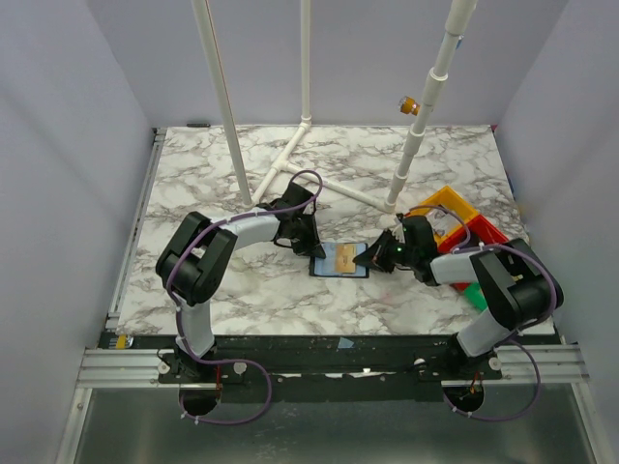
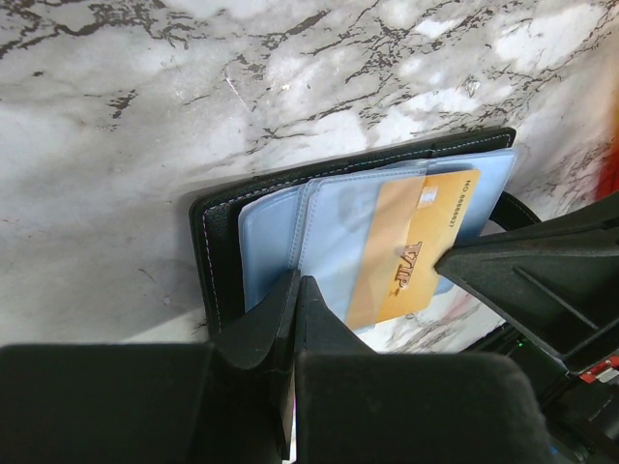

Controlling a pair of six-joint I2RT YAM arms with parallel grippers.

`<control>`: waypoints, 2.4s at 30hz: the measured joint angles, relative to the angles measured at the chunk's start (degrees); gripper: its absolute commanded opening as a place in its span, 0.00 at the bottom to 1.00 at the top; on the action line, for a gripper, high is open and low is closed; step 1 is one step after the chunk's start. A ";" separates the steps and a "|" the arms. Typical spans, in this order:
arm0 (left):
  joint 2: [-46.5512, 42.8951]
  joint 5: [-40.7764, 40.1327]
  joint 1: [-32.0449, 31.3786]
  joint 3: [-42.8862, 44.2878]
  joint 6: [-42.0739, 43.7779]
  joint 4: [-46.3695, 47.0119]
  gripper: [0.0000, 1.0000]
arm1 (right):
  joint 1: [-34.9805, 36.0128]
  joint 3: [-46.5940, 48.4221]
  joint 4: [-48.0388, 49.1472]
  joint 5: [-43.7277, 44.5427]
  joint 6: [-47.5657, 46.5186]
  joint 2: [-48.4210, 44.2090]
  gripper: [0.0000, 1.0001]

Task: Take the credit cards out of the card holder
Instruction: Remove the credit card from the card holder, then place the credit card in the storage box.

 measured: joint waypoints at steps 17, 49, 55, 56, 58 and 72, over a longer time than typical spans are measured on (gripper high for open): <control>-0.66 0.00 0.04 -1.29 -0.02 1.73 0.00 | -0.26 0.33 -10.40 3.19 -3.52 -7.52 0.00; -6.60 -5.29 -0.02 6.47 4.98 -10.75 0.57 | -0.31 8.26 -23.69 4.87 -6.86 -13.77 0.01; -10.08 -5.77 -0.13 8.15 6.08 -12.13 0.70 | -0.31 9.53 -25.57 4.90 -6.91 -15.32 0.01; -10.38 -5.79 -0.13 8.15 6.16 -12.37 0.70 | -0.31 9.77 -26.05 4.90 -6.91 -15.67 0.01; -11.10 -5.88 -0.15 8.15 6.40 -12.90 0.70 | -0.31 10.34 -27.32 5.01 -6.91 -16.35 0.01; -20.04 -5.97 -0.20 6.62 11.10 -16.92 0.70 | -0.31 11.67 -37.68 12.92 -5.44 -27.71 0.01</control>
